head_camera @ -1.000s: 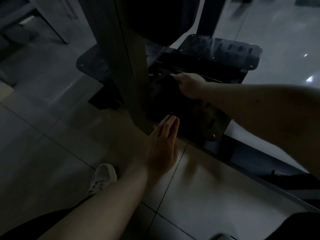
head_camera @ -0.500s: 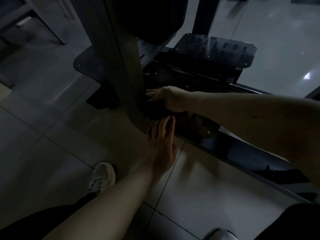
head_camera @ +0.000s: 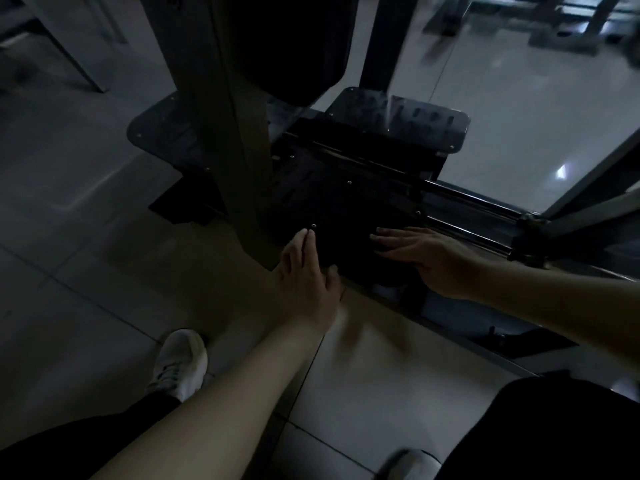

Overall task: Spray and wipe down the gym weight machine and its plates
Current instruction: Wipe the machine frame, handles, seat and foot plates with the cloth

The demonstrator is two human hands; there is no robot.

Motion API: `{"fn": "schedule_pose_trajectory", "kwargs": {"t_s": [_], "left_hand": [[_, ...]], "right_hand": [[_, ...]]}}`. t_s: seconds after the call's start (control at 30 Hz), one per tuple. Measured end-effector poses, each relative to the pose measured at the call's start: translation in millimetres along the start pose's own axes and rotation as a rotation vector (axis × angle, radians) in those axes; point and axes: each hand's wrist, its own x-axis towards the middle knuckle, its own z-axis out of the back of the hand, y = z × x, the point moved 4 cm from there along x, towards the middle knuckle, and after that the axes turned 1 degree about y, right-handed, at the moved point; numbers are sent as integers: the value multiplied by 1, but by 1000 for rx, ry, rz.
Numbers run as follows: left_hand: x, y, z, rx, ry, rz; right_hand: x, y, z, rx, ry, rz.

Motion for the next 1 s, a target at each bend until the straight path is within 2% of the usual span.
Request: {"fn": "schedule_pose_trajectory", "kwargs": {"t_s": [0.2, 0.3, 0.47, 0.57, 0.7, 0.87, 1.0], "left_hand": [[7, 9, -1, 92, 58, -70], [7, 18, 1, 93, 37, -91], [10, 17, 0, 135, 40, -143], [10, 11, -2, 105, 5, -126], [11, 7, -6, 74, -44, -130], [7, 11, -9, 78, -11, -186], [5, 17, -9, 90, -2, -209]], "right_hand": [[62, 24, -11, -38, 101, 26], [95, 33, -21, -24, 124, 25], [35, 32, -15, 34, 31, -7], [-10, 9, -4, -11, -5, -66], [-5, -17, 5, -67, -42, -178], [79, -26, -1, -170, 185, -327], [172, -21, -7, -186, 331, -296]]}}
